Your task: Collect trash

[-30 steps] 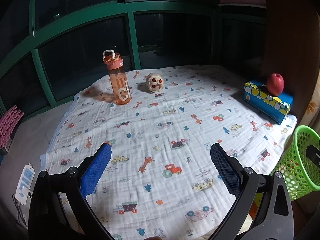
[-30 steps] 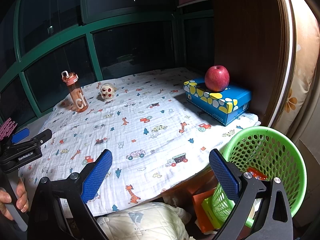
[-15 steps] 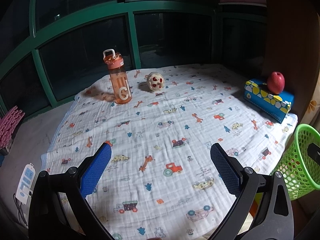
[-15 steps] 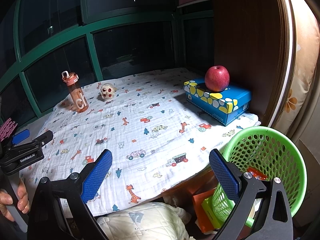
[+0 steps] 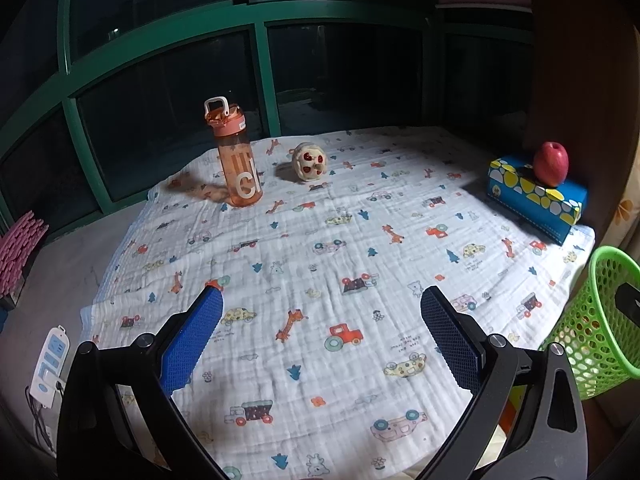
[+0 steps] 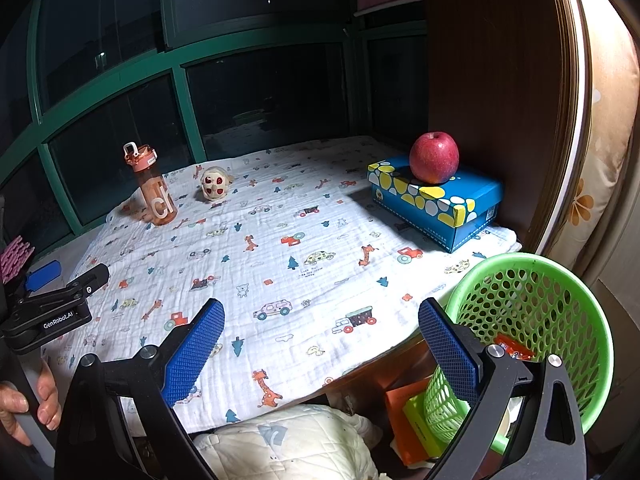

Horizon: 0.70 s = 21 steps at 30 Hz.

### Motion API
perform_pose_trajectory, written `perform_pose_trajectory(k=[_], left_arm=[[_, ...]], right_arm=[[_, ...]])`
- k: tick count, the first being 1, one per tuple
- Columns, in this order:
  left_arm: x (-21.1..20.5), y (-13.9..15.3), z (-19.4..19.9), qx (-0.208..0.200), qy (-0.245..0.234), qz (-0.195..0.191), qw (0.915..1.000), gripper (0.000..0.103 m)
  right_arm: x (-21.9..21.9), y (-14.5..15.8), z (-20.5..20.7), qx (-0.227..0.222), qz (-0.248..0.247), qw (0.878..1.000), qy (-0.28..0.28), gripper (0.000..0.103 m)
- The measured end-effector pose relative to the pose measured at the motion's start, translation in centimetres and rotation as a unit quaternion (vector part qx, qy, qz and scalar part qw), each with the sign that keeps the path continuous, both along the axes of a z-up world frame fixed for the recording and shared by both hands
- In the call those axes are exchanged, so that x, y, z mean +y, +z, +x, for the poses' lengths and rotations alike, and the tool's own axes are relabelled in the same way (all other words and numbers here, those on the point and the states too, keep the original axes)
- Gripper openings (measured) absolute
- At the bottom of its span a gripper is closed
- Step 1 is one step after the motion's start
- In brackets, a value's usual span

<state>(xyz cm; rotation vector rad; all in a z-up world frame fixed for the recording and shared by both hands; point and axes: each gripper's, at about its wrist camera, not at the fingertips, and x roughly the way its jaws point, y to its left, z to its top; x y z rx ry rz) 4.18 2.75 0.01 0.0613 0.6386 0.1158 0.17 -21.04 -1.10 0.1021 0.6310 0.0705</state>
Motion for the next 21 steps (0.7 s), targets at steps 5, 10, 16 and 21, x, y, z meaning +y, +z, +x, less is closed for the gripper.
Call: perform_pose_trajectory(k=[5,10,16,21], left_arm=[[-0.03,-0.01,-0.05,0.000,0.001,0.001,1.0000,0.098],[-0.13,0.04,-0.06,-0.003,0.001,0.003,1.0000,0.098],[-0.08,0.02,-0.04,-0.003,0.002,0.004,1.0000,0.098],[-0.10,0.00,-0.06,-0.002,0.002,0.004,1.0000,0.098]], right_arm=[[0.08,0.01,-0.11,-0.001,0.000,1.000,0.000,0.094],[0.07,-0.01,-0.09,-0.001,0.000,1.000,0.000,0.094],[0.28,0.12,-0.12,-0.002,0.000,1.000,0.000,0.094],[0.30,0.15,-0.12,-0.003,0.001,1.000,0.001,0.094]])
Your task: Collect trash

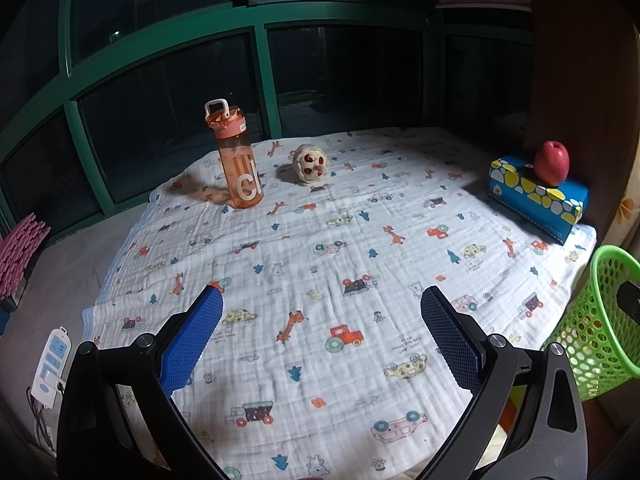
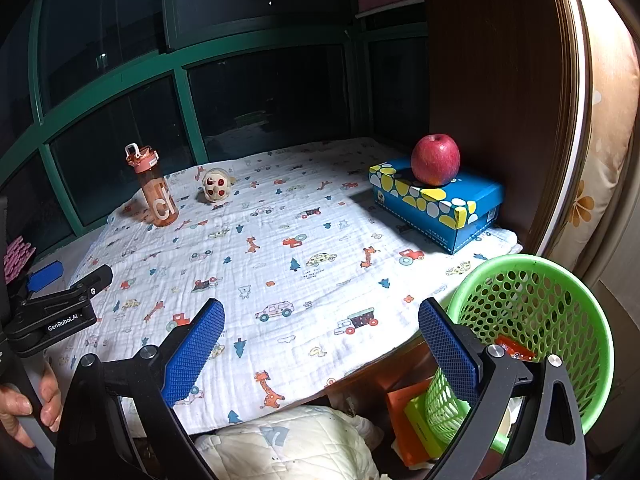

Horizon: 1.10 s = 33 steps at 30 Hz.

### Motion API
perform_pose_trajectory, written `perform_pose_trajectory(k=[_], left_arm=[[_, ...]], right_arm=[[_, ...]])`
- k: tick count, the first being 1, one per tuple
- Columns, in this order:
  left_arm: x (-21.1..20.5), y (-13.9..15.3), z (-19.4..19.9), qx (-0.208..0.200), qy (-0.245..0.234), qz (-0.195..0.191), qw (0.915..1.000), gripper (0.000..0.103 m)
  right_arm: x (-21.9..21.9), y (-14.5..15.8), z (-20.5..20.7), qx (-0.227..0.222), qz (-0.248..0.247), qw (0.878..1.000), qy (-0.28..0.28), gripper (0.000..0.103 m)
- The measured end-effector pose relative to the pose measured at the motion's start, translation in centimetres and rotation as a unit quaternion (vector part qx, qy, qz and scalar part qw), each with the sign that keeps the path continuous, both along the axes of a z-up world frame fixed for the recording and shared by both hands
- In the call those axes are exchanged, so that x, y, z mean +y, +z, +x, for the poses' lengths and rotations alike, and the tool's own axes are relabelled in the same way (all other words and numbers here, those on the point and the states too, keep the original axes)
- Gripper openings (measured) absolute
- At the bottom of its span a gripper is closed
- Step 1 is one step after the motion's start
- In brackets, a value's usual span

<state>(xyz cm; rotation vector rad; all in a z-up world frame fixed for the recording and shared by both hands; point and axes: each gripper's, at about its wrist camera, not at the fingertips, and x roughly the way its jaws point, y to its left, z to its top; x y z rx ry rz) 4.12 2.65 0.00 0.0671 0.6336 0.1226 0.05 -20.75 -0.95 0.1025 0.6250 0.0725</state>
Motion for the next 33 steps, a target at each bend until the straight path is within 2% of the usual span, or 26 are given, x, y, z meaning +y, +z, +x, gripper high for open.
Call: perform_pose_trajectory(k=[17,33], left_arm=[[-0.4,0.0,-0.1,-0.009,-0.003,0.008,0.9999,0.098],[-1.1,-0.2,0.2,0.000,-0.009,0.011,0.9999,0.098]], right_arm=[[0.0,0.1,-0.1,-0.001,0.002,1.000,-0.004,0.094],[-0.5,0.0,-0.2,-0.001,0.001,1.000,-0.021,0.094]])
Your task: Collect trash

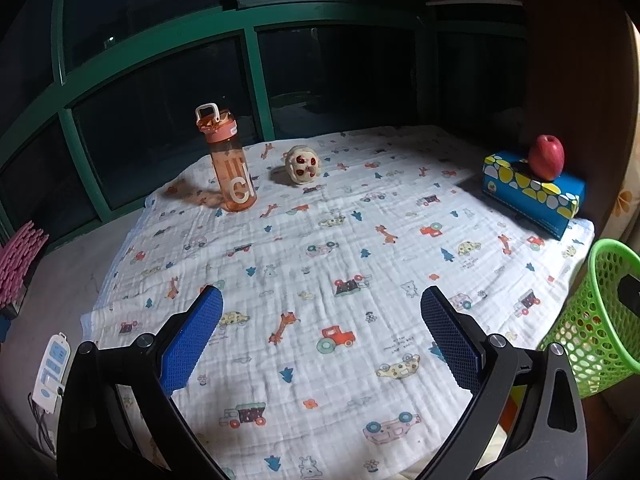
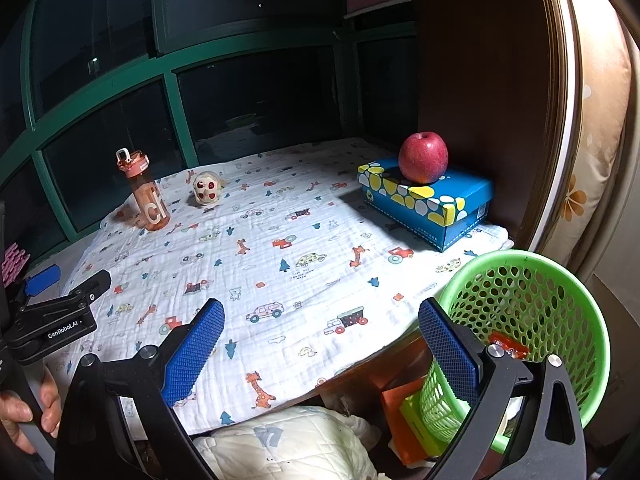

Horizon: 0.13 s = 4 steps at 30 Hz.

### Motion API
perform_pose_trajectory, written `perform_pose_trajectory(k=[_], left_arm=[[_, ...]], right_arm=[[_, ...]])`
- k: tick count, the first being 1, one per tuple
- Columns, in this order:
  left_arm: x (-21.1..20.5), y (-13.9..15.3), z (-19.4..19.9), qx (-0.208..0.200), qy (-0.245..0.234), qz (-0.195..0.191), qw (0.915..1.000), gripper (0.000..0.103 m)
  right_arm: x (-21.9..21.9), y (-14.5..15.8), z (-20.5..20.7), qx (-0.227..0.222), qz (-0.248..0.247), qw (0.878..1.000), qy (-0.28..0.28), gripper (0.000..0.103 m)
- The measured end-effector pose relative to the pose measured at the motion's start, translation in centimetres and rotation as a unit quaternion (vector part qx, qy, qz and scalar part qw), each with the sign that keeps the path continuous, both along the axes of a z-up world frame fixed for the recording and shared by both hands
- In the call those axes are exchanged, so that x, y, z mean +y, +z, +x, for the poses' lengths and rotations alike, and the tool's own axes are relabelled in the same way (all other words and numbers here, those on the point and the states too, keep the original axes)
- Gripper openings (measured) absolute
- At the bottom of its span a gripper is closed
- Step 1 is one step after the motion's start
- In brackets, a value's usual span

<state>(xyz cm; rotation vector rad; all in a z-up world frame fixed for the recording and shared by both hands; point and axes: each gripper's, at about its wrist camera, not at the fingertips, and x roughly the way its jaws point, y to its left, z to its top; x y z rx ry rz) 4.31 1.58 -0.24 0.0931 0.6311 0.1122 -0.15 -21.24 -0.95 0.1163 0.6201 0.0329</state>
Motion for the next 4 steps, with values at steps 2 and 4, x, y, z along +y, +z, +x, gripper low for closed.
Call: perform_pose_trajectory(k=[2,4], left_arm=[[-0.22,-0.03,0.02,0.001,-0.003,0.001,1.0000,0.098],[-0.51,-0.08,0.06,0.002,-0.006,0.003,1.0000,0.098]], right_arm=[[-0.07,-0.01,-0.03,0.000,0.000,1.000,-0.002,0.094],[-0.12,-0.03,-0.06,0.000,-0.001,1.000,-0.004,0.094]])
